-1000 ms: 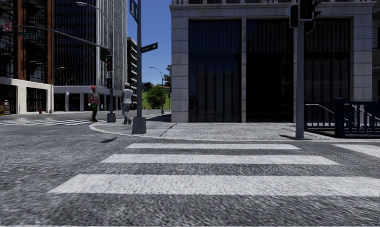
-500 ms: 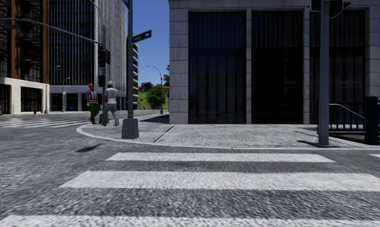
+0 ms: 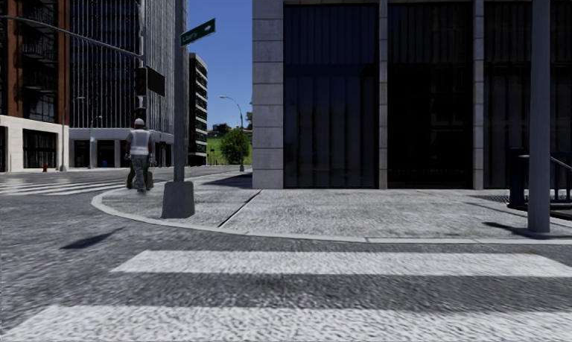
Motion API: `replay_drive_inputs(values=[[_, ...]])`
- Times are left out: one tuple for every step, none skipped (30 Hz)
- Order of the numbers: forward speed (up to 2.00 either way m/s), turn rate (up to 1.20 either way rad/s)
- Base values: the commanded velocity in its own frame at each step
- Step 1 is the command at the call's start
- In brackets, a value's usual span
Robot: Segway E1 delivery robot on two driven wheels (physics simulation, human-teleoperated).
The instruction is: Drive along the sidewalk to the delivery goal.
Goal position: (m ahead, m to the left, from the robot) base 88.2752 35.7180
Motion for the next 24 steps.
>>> replay_drive_inputs(values=[[1.57,0.00],[1.57,0.00],[1.57,0.00],[1.57,0.00],[1.57,0.00],[1.57,0.00],[1.57,0.00],[1.57,0.00],[1.57,0.00],[1.57,0.00],[1.57,0.00],[1.57,0.00],[1.57,0.00],[1.57,0.00],[1.57,0.00],[1.57,0.00],[1.57,0.00],[1.57,0.00],[1.57,0.00],[1.57,0.00],[1.57,0.00],[1.57,0.00],[1.57,0.00],[1.57,0.00]])
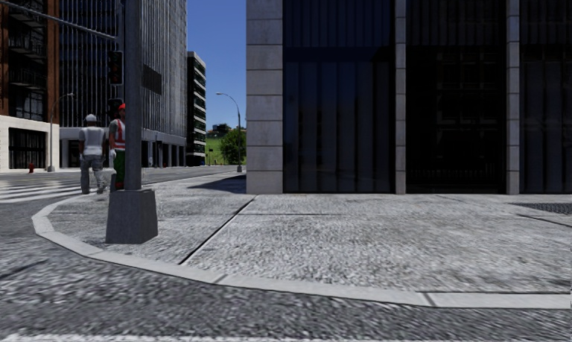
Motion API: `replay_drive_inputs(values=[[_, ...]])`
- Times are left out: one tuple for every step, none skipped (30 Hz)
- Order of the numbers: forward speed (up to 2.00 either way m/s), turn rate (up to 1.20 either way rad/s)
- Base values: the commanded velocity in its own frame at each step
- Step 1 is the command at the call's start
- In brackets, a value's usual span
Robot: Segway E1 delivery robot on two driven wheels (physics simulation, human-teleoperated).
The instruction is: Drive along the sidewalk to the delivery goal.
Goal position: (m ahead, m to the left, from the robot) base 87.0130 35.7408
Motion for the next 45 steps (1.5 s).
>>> replay_drive_inputs(values=[[1.57,0.00],[1.57,0.00],[1.57,0.00],[1.57,0.00],[1.57,0.00],[1.57,0.00],[1.60,0.00],[1.74,0.00],[1.75,0.00],[1.76,0.00],[1.76,0.00],[1.76,0.00],[1.76,0.00],[1.76,0.00],[1.76,0.00],[1.76,0.00],[1.76,0.00],[1.76,0.00],[1.76,0.00],[1.76,0.00],[1.76,0.00],[1.76,0.00],[1.76,0.00],[1.76,0.00],[1.76,0.00],[1.76,0.00],[1.76,0.00],[1.76,0.00],[1.76,0.00],[1.75,0.00],[1.75,0.00],[1.75,0.00],[1.75,0.00],[1.75,0.00],[1.75,0.00],[1.75,0.00],[1.75,0.00],[1.75,0.00],[1.75,0.00],[1.75,0.00],[1.75,0.00],[1.75,0.00],[1.75,0.00],[1.75,0.00],[1.75,0.00]])
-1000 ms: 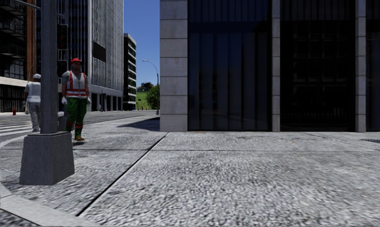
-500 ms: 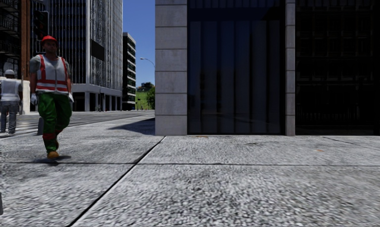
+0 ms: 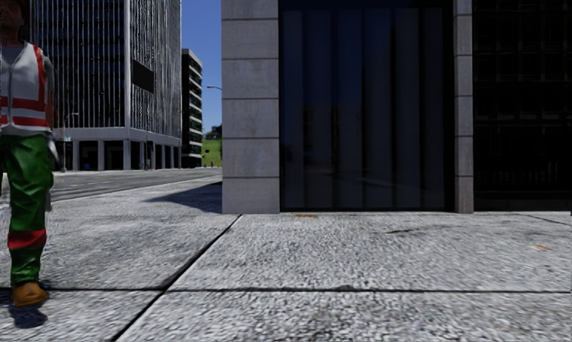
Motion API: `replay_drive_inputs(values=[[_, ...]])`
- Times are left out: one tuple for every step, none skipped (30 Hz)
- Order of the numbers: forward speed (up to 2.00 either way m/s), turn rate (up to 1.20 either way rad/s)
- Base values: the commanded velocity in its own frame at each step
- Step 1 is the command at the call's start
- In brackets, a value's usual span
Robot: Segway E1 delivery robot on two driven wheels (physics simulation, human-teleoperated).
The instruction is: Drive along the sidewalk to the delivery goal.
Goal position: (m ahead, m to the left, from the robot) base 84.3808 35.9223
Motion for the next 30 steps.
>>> replay_drive_inputs(values=[[1.75,0.00],[1.75,0.00],[1.75,0.00],[1.75,0.00],[1.74,0.00],[1.72,0.00],[1.66,0.00],[1.63,0.00],[1.59,0.00],[1.57,0.00],[1.56,0.05],[1.53,0.17],[1.53,0.17],[1.50,0.30],[1.49,0.41],[1.48,0.44],[1.48,0.45],[1.48,0.46],[1.48,0.46],[1.48,0.46],[1.48,0.46],[1.48,0.46],[1.48,0.47],[1.48,0.47],[1.48,0.47],[1.48,0.47],[1.48,0.47],[1.48,0.47],[1.48,0.47],[1.48,0.47]])
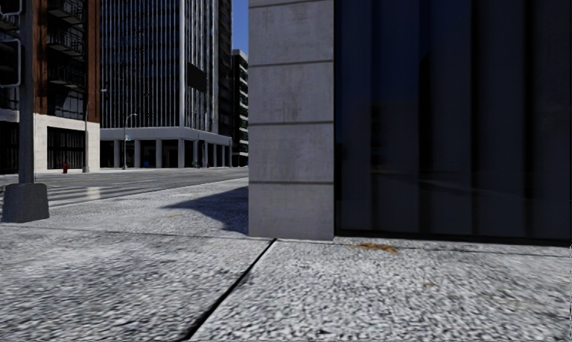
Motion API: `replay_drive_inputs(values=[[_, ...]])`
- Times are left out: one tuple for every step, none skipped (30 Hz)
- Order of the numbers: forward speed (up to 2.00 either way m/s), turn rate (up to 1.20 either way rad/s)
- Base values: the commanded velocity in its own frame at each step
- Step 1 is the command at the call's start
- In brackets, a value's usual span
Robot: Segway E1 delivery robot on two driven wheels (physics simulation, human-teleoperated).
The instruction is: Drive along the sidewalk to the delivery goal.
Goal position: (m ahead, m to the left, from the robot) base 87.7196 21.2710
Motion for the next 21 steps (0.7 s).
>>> replay_drive_inputs(values=[[1.48,0.47],[1.48,0.47],[1.48,0.47],[1.48,0.47],[1.48,0.47],[1.48,0.47],[1.48,0.47],[1.48,0.47],[1.48,0.47],[1.48,0.47],[1.48,0.47],[1.48,0.47],[1.48,0.47],[1.48,0.47],[1.48,0.47],[1.48,0.47],[1.48,0.47],[1.48,0.47],[1.48,0.47],[1.48,0.47],[1.48,0.47]])
